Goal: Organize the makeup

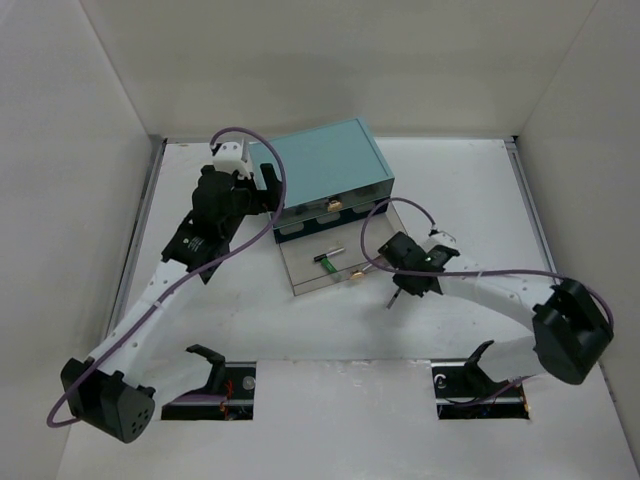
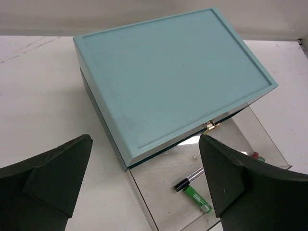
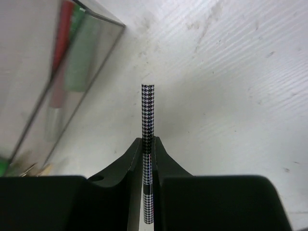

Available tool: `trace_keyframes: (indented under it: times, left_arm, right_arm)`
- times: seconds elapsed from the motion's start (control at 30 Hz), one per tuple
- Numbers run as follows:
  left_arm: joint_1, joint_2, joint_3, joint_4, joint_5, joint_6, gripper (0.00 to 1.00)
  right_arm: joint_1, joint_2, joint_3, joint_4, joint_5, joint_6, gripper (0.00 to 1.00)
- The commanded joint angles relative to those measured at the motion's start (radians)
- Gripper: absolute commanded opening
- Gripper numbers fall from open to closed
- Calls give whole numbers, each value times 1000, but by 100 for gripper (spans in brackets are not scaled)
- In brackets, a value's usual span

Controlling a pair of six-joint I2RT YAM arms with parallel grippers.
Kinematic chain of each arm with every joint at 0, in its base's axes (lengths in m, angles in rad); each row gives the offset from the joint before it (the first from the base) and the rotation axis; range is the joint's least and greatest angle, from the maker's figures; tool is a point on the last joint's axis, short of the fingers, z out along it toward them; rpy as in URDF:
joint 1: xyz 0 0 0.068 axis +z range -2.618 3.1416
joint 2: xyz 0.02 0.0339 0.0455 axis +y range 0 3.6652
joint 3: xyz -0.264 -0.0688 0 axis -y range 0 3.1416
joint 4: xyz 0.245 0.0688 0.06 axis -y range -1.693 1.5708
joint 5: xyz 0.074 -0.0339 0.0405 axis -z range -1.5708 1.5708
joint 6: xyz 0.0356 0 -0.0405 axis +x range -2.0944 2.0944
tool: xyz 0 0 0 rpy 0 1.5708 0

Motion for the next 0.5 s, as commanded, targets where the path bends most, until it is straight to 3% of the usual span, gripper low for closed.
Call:
trace_keyframes:
  times: [0.0, 0.1, 0.2, 0.47]
  left_arm:
    - [4, 23, -11, 28, -7, -14, 95]
    - [2, 46, -9, 26, -7, -17, 95]
    - [5, 78, 0, 26, -7, -18, 96]
    - [47, 161, 55, 3, -9, -84, 95]
  right_arm:
    - [13, -120, 111, -126, 108, -56, 0]
    - [13, -171, 160, -119, 129, -137, 0]
    - [1, -154, 206, -1, 115, -235, 0]
    - [-44, 91, 277, 367, -23, -269, 2]
